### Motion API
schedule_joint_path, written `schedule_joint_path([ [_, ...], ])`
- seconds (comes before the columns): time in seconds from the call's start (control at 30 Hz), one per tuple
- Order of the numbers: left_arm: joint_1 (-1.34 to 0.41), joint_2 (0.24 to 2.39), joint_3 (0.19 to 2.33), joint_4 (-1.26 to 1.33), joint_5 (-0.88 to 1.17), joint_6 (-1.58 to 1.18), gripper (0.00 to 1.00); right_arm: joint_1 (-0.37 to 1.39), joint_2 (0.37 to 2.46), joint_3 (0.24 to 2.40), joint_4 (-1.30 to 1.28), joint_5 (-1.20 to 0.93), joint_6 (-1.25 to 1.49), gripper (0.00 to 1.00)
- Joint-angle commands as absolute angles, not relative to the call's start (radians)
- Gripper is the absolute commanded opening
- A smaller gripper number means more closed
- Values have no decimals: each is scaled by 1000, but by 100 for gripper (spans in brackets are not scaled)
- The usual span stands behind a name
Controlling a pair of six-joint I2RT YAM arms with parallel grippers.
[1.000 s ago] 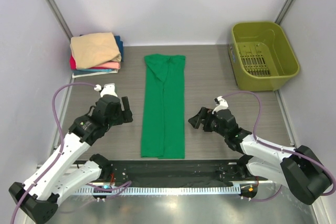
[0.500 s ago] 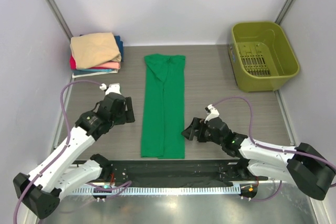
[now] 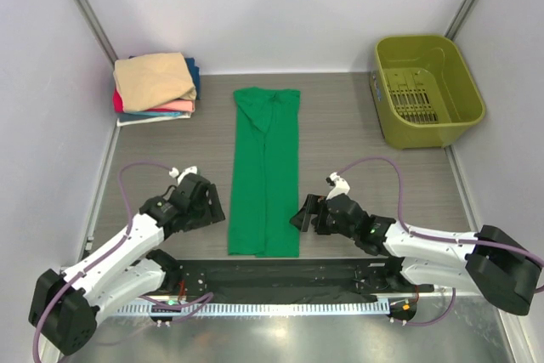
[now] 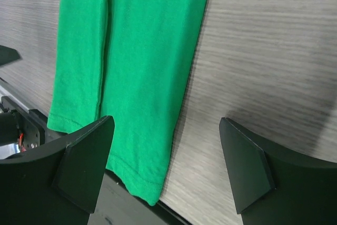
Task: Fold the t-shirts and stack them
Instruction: Fold the tshirt
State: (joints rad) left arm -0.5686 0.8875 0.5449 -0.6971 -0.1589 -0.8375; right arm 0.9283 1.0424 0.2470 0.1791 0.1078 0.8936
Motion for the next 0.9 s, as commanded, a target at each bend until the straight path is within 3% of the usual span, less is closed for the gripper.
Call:
schedule_joint_path([
  [0.0,-565,819,494,-615,-104,-942,73,951,1017,247,112,132,940,87],
  [0.2,-571,744,440,-592,-98,-966,72,985,1031,247,101,153,969,87],
  [0.4,-607,729,396,-583,-29,-1023,63,1064,1098,273,89,190,1029,86],
  [0.63,-678,594,298,-601,-6,-1133,55,1206,1154,293,68,258,1129,67],
  [0.87,-712,517,241,-614,58,-1175,51,1308,1140,304,-35,317,1215,61],
])
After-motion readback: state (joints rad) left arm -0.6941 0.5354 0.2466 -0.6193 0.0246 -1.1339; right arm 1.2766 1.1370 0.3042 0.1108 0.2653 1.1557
